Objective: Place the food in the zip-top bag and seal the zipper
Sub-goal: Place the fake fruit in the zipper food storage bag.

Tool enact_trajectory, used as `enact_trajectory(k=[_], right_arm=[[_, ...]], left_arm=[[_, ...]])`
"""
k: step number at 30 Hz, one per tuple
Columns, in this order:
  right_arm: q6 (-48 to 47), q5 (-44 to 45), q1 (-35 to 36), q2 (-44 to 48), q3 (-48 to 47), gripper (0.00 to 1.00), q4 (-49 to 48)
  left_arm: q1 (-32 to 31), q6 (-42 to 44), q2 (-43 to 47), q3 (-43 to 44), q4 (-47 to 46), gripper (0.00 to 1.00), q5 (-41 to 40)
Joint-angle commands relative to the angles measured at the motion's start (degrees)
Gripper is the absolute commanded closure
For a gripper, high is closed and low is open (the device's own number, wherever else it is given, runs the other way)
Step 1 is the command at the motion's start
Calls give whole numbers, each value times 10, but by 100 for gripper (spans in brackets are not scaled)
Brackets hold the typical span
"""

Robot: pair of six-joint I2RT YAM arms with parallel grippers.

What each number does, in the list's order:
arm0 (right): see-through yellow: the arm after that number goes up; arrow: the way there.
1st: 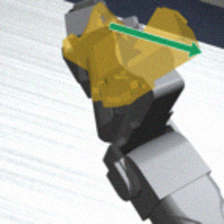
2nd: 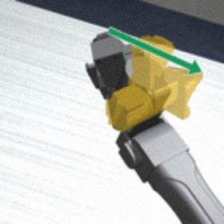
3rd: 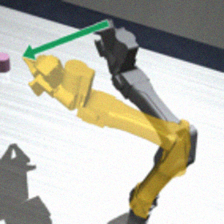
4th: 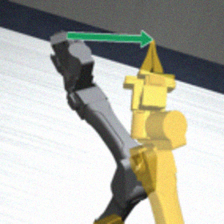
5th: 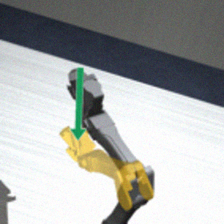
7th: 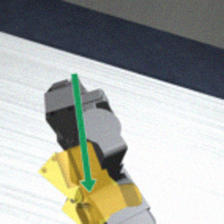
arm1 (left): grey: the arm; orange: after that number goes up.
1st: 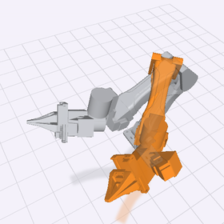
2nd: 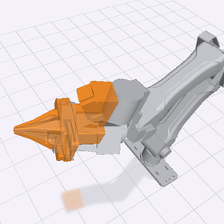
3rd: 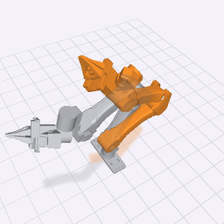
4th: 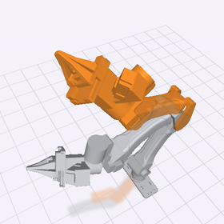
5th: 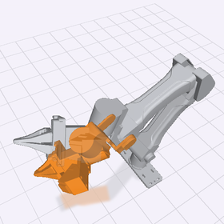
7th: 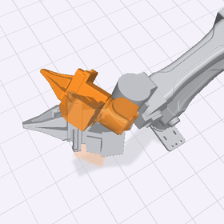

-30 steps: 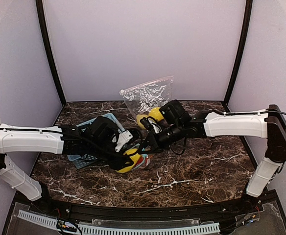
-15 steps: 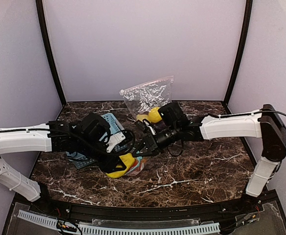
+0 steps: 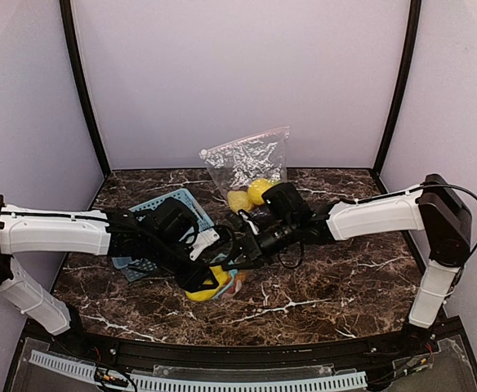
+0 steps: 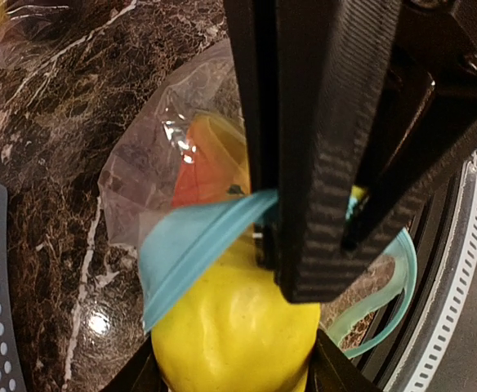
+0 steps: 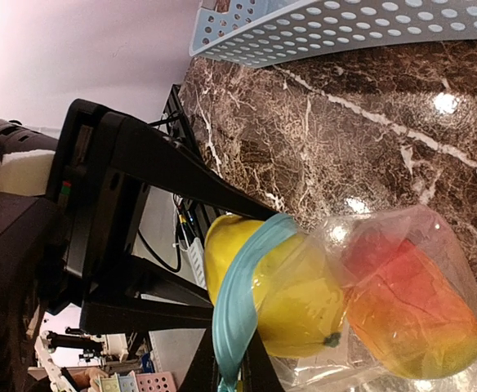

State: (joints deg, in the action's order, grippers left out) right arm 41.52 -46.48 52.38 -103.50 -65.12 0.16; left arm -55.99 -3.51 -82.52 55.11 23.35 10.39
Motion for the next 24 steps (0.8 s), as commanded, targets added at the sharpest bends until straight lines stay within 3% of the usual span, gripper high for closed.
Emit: enact_trajectory(k=[1, 15, 18, 24], right_arm=[[3, -1, 6, -9, 11, 100, -24], [4, -12, 4, -12, 21, 100, -42], [11, -18, 3, -13, 21, 100, -52], [16, -11, -1, -7, 23, 100, -52]], left_arm=[[6, 8, 6, -10, -140, 51, 30], [39, 0, -4, -67, -354, 43, 64], [45, -13, -4, -84, -405, 36, 61], [51, -33, -14, -84, -398, 28, 44]])
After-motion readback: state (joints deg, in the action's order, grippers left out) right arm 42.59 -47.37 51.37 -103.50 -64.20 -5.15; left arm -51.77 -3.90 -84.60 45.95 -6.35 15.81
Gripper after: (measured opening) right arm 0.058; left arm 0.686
